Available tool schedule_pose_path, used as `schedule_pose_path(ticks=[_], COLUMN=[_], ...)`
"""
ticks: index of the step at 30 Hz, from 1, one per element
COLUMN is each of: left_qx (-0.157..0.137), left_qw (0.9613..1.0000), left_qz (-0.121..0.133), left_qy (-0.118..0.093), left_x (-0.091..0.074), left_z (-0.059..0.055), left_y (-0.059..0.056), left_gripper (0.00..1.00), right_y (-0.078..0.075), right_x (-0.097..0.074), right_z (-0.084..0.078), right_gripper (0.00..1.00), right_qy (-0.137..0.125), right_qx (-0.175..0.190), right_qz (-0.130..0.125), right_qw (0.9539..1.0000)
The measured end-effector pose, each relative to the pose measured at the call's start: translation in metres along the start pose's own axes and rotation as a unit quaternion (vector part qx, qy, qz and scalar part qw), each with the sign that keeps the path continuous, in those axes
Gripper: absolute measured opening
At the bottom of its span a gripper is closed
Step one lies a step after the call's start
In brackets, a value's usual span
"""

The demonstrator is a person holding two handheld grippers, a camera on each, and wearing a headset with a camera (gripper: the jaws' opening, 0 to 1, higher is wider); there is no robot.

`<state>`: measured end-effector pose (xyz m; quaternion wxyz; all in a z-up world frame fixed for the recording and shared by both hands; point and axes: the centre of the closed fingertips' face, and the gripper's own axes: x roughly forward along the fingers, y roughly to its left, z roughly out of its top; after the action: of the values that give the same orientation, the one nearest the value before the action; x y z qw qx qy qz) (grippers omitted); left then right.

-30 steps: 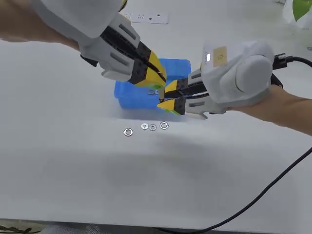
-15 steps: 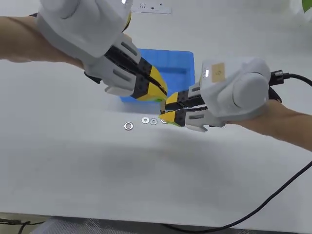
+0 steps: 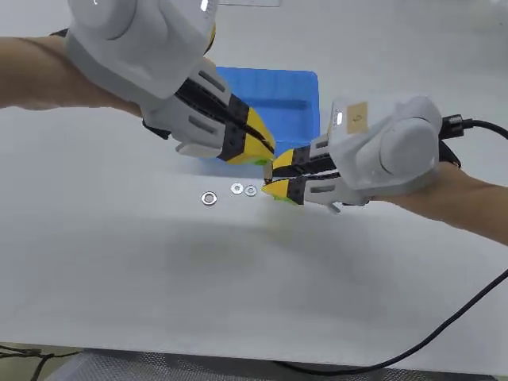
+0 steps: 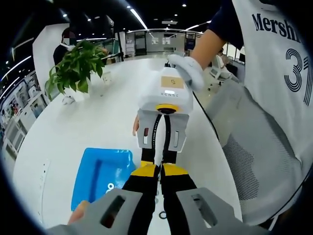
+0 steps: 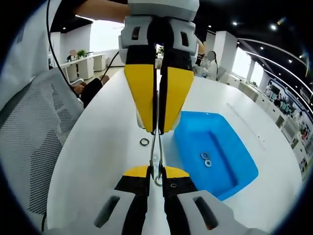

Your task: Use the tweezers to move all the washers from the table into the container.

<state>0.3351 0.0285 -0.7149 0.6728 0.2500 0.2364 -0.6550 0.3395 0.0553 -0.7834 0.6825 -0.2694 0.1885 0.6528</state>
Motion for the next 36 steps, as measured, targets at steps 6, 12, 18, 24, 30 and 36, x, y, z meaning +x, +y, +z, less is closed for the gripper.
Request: schedule_pose_path(ticks=[6, 12, 18, 24, 30, 36], left_qx=[0.001, -0.003, -0.005, 0.004, 0.003, -0.005], left_qw=[1.0, 1.0, 1.0, 0.9999, 0.9999, 1.0], left_qz=[0.0, -0.001, -0.002, -0.005, -0.002, -0.002], left_qy=[0.004, 0.007, 0.007, 0.01, 0.01, 0.007], left_x=[0.0024, 0.0045, 0.0042, 0.0053, 0.0062, 0.0074], left_z=[-0.003, -0.0067, -0.0067, -0.0057, -0.0049, -0.0037], left_y=[0.0011, 0.0033, 0.0036, 0.0008, 0.0024, 0.0043], left_gripper=[0.06, 0.06, 0.06, 0.06, 0.06, 0.06], right_y=[0.0003, -0.0006, -0.0003, 0.0004, 0.0004, -0.0008], right_x=[0.0025, 0.005, 0.0051, 0.0015, -0.0019, -0.0004], right_z=[-0.0028, -0.0058, -0.0069, -0.0112, -0.0064, -0.0071], right_gripper=[0.1, 0.1, 0.1, 0.11, 0.12, 0.09], right_qy=[0.002, 0.005, 0.003, 0.009, -0.008, -0.006], right_qx=[0.0, 0.0, 0.006, 0.006, 0.011, 0.006], right_qz=[0.003, 0.006, 0.006, 0.012, 0.009, 0.006], right_qw=[1.0, 1.0, 1.0, 0.9999, 0.9999, 0.9999])
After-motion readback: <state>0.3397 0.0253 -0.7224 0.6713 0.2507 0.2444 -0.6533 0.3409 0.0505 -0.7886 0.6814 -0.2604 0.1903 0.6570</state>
